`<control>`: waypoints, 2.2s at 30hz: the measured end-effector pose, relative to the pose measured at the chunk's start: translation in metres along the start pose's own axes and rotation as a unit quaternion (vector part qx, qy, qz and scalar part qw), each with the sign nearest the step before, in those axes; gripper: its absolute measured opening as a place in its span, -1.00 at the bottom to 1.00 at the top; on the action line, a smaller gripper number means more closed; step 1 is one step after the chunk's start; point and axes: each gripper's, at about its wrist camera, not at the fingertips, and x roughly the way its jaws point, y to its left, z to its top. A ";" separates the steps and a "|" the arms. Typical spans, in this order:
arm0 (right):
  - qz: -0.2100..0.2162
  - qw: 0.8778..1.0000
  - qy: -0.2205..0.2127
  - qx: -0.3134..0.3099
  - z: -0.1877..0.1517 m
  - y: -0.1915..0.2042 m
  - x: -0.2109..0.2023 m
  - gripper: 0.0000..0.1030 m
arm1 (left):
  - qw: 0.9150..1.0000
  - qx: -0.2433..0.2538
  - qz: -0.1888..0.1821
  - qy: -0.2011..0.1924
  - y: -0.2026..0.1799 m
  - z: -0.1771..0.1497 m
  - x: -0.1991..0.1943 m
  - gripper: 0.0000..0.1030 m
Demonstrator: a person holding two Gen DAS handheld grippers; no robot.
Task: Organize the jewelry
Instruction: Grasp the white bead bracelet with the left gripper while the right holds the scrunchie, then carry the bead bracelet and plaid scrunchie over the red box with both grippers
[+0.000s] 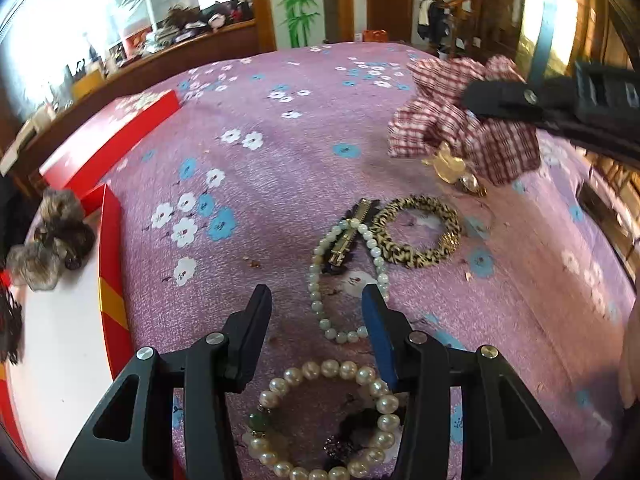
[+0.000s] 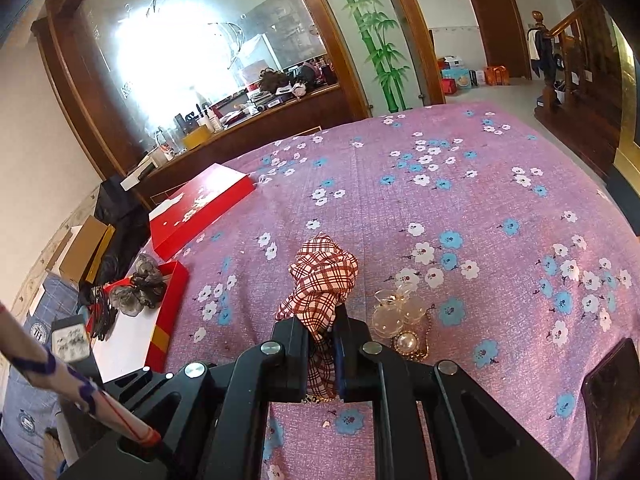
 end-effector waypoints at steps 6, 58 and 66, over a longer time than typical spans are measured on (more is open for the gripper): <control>0.002 1.000 0.003 0.000 -0.001 0.001 0.002 -0.79 | 1.000 -0.025 -0.002 -0.003 0.010 0.003 0.005 -0.91; 0.017 0.997 -0.004 -0.070 -0.013 0.033 0.001 -0.79 | 0.985 -0.105 -0.029 -0.135 0.046 0.011 -0.053 -0.90; 0.024 0.996 -0.001 -0.085 -0.017 0.040 0.002 -0.79 | 0.984 -0.108 -0.029 -0.140 0.049 0.011 -0.059 -0.90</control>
